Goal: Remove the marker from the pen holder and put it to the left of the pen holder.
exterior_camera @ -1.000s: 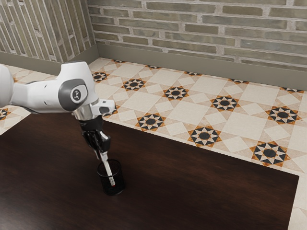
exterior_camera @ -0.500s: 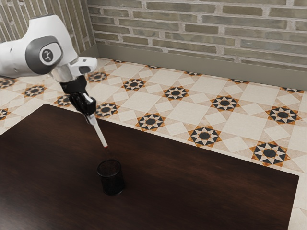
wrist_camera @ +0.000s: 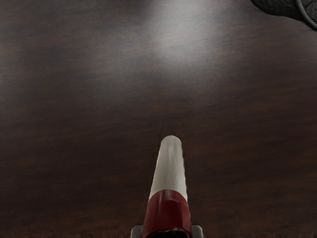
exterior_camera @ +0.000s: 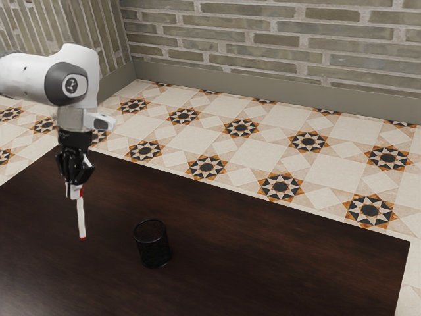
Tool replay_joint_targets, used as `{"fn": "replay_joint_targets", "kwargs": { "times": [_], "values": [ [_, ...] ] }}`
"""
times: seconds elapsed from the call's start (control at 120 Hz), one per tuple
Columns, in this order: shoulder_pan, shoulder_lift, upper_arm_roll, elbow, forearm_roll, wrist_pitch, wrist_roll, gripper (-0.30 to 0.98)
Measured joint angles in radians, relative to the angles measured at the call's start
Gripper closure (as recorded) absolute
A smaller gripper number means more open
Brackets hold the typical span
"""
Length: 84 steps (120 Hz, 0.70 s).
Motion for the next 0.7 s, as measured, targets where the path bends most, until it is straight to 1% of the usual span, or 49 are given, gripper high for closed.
{"fn": "replay_joint_targets", "kwargs": {
  "times": [0.1, 0.242, 0.433, 0.525, 0.7],
  "values": [
    [0.002, 0.041, -0.004, 0.000, 0.024, -0.047, -0.008, 0.78],
    [0.002, 0.149, -0.002, 0.000, 0.041, -0.087, -0.017, 0.78],
    [0.001, 0.255, 0.005, 0.002, 0.045, -0.110, -0.028, 0.77],
    [0.001, 0.309, 0.006, 0.027, 0.044, -0.114, -0.033, 0.76],
    [0.001, 0.369, 0.006, 0.078, 0.041, -0.119, -0.040, 0.76]
  ]
}}
